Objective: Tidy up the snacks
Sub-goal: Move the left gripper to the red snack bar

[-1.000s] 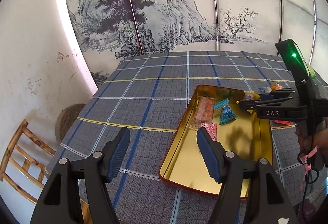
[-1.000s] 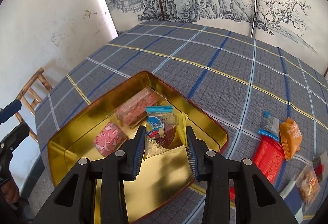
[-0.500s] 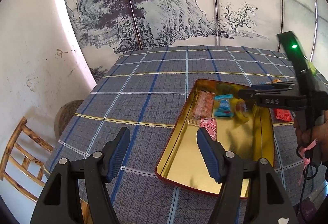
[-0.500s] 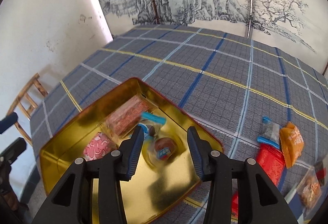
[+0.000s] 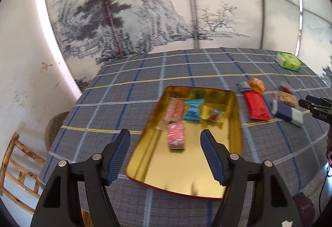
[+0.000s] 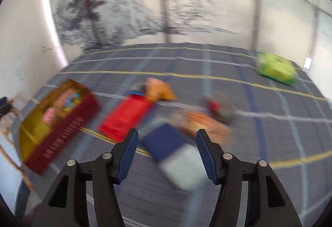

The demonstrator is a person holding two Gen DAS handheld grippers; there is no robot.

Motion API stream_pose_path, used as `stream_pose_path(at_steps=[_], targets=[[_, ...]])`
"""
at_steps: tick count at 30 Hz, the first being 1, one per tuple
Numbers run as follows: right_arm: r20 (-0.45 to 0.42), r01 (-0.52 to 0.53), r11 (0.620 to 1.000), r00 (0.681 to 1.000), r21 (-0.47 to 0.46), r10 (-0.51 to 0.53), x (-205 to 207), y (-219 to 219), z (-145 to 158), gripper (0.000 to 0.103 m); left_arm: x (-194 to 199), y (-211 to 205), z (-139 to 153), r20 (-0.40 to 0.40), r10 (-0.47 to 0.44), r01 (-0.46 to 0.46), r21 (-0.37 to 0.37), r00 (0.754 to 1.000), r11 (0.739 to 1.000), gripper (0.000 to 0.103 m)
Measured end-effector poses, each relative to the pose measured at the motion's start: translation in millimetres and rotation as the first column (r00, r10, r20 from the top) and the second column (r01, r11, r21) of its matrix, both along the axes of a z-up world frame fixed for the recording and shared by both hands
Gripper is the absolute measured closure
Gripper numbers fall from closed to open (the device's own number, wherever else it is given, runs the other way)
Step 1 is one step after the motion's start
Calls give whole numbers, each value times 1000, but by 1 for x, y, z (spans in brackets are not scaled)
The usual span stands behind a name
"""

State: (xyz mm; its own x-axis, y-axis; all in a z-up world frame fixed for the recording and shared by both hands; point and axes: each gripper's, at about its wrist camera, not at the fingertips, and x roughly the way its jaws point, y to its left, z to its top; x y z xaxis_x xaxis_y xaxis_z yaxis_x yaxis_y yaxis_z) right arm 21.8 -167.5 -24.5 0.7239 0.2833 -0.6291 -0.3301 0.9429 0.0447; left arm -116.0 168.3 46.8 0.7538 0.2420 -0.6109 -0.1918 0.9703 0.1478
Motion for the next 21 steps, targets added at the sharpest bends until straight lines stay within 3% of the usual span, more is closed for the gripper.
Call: stream_pose_path(at_steps=[6, 9, 14, 17, 21], targets=[[-42, 149, 989, 988, -28, -150, 14, -71, -21, 41, 17, -49, 12, -41, -159, 155, -81, 986, 985, 31], [-80, 186, 983, 979, -4, -186, 22, -93, -28, 40, 35, -78, 15, -86, -245, 235, -113, 966, 965, 29], [-107, 177, 982, 980, 60, -170, 30, -108, -37, 36, 86, -129, 8, -182, -360, 337, -148, 915, 930, 27], [-102, 154, 983, 984, 103, -144, 32, -110, -38, 34, 124, -151, -4, -237, -378, 359, -121, 895, 926, 27], [-95, 136, 979, 988, 150, -122, 29, -112, -39, 32, 175, -167, -27, -313, -400, 372, -148, 861, 917, 30]])
